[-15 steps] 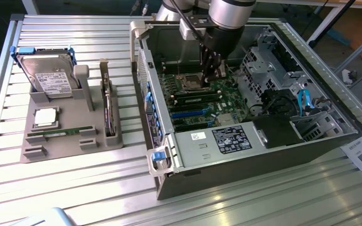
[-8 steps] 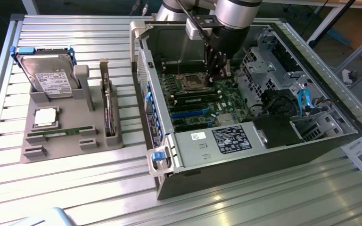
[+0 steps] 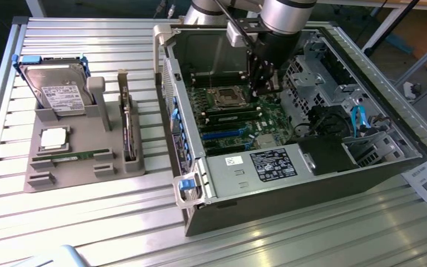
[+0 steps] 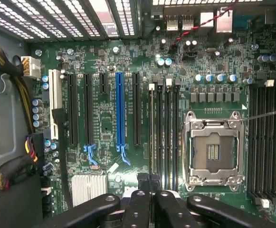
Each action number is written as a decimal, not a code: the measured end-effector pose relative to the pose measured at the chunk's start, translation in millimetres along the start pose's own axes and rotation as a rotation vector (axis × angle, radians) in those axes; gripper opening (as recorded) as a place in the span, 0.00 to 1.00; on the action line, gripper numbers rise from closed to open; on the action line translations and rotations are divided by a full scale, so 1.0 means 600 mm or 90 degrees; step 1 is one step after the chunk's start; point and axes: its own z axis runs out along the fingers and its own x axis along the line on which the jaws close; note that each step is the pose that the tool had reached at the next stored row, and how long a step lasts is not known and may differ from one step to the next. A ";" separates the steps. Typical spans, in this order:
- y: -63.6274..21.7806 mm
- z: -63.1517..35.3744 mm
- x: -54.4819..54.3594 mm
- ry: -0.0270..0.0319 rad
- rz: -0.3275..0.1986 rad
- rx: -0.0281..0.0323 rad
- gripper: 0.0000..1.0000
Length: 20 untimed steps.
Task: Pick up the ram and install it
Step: 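Press down the ram until it locks into place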
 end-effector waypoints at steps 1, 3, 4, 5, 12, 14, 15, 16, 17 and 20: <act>-0.001 0.000 0.000 0.0000 0.000 0.0000 0.10; -0.001 0.000 0.000 0.0000 0.000 0.0000 0.10; -0.001 0.000 0.000 0.0000 0.000 0.0000 0.10; -0.001 0.000 0.000 0.0000 0.000 0.0000 0.10; -0.002 -0.013 0.001 0.0010 0.000 -0.0006 0.10; -0.002 -0.019 0.001 0.0017 0.000 -0.0005 0.10; -0.002 -0.023 0.001 0.0020 0.000 -0.0005 0.10; -0.002 -0.026 0.001 0.0022 0.000 -0.0005 0.10; -0.002 -0.028 0.001 0.0021 0.000 -0.0005 0.10; -0.002 -0.034 0.001 0.0022 0.000 -0.0005 0.10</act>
